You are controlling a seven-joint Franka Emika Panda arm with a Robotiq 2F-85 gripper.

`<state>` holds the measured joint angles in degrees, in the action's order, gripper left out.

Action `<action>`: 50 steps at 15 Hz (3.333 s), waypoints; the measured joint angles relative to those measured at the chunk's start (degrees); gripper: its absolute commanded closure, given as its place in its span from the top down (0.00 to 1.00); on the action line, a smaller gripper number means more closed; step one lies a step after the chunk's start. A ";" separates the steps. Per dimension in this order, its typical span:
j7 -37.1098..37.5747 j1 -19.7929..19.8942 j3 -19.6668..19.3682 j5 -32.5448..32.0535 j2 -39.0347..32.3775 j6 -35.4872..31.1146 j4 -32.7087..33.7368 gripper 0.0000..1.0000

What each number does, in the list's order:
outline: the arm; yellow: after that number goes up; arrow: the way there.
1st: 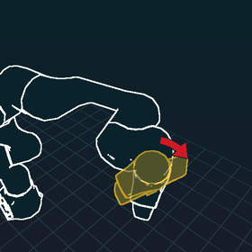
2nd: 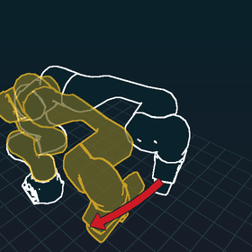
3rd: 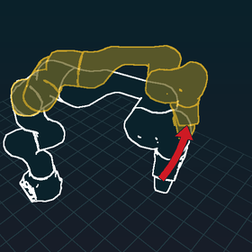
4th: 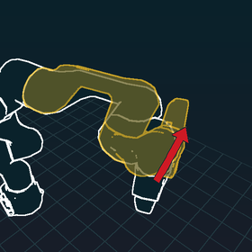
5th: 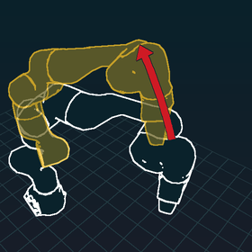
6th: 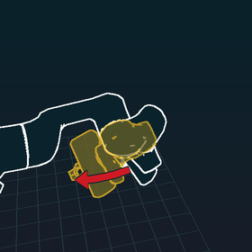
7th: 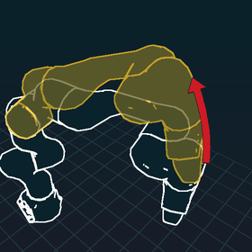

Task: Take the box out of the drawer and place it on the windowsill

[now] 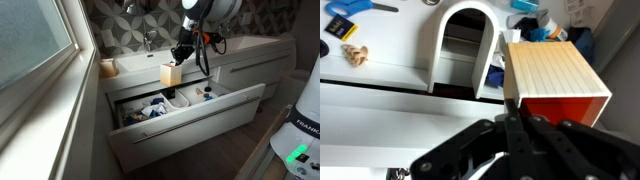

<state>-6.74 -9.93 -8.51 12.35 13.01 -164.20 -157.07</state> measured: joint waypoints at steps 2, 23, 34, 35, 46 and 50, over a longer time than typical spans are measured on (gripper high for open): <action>-0.54 -1.26 0.04 0.94 3.20 2.19 -0.54 0.04; 16.86 -0.89 11.99 1.06 6.54 9.19 19.28 0.01; 22.49 1.64 13.58 0.95 1.39 9.41 25.88 0.01; 22.49 1.64 13.58 0.95 1.39 9.41 25.88 0.01; 38.03 2.10 16.41 -6.55 -16.00 16.31 45.27 0.01; 46.12 0.38 15.98 -8.75 -25.84 19.46 57.36 0.01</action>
<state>39.38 -9.55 7.48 3.59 -12.82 -144.74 -99.72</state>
